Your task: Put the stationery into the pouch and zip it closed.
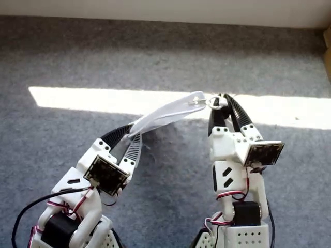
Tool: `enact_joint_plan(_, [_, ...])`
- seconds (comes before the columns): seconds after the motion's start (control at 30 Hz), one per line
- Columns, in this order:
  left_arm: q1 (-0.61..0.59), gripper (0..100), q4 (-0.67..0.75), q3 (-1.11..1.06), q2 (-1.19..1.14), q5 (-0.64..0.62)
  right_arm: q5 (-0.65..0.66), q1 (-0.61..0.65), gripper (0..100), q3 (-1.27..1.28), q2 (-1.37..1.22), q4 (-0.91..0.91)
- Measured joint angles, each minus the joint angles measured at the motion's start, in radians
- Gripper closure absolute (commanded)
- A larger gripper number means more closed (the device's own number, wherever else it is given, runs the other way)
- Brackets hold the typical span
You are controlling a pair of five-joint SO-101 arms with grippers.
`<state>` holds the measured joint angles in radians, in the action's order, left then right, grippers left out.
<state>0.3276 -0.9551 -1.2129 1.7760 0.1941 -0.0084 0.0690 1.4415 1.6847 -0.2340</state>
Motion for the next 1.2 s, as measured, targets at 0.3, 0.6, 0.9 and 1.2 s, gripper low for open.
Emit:
enact_joint_plan(0.3, [-0.075, 99, 0.0, 0.0, 0.012, 0.0, -0.005, -0.011, 99.4, 0.0, 0.0, 0.0])
enact_joint_plan(0.6, [-0.11, 99, 0.0, 0.002, 0.012, -0.003, -0.005, -0.009, 99.4, 0.0, 0.0, 0.0])
enact_joint_plan(0.9, [-0.163, 99, 0.0, 0.002, 0.015, -0.023, -0.005, -0.025, 99.4, 0.0, 0.0, 0.0])
enact_joint_plan(1.2, [-0.166, 99, 0.048, -0.011, 0.017, -0.034, -0.005, -0.025, 99.4, 0.0, 0.0, 0.038])
